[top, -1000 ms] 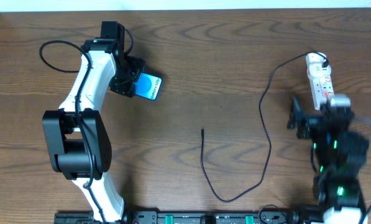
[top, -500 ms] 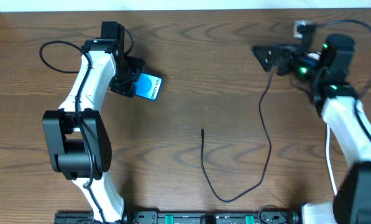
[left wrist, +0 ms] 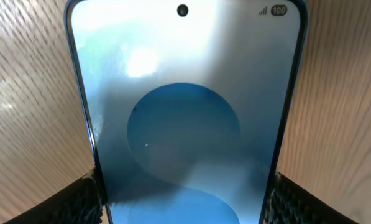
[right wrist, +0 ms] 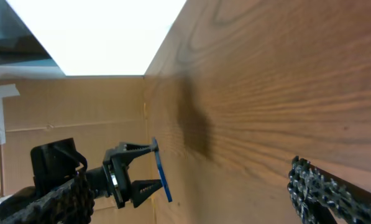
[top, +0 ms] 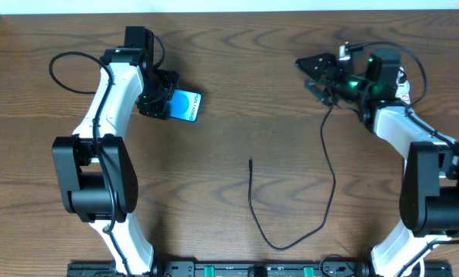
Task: Plug charger to phone and switch on socket
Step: 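Move the right gripper to the charger cable end and grasp it, then bring the cable plug with the right gripper toward the phone's bottom port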
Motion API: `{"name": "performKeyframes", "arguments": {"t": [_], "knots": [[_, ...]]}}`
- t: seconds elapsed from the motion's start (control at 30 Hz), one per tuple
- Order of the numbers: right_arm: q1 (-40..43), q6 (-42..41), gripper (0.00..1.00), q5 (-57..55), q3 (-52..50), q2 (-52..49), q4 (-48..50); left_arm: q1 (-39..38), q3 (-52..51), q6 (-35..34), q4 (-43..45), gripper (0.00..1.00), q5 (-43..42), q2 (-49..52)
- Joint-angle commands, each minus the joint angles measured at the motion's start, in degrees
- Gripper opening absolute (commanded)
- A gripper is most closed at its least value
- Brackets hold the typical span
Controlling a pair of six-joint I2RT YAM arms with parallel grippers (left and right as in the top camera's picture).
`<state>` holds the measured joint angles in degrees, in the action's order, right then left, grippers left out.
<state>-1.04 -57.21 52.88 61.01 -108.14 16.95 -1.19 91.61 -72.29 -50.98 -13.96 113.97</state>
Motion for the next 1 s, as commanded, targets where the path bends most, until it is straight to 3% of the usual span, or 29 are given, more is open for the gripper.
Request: {"name": "performKeyframes", "arguments": {"t": [0.0, 0.43, 0.97], "knots": [[-3.30, -2.69, 0.99, -0.90, 0.59, -1.01, 0.22, 0.24, 0.39, -4.85, -0.15, 0.08, -3.63, -1.70], [-15.56, -2.29, 0.93, -12.24, 0.59, -1.01, 0.22, 0.11, 0.39, -9.35, -0.13, 0.07, -9.62, -1.70], [-20.44, 0.68, 0.99, -16.46, 0.59, -1.01, 0.02, -5.57, 0.39, -12.72, -0.11, 0.08, -9.62, -1.70]]}}
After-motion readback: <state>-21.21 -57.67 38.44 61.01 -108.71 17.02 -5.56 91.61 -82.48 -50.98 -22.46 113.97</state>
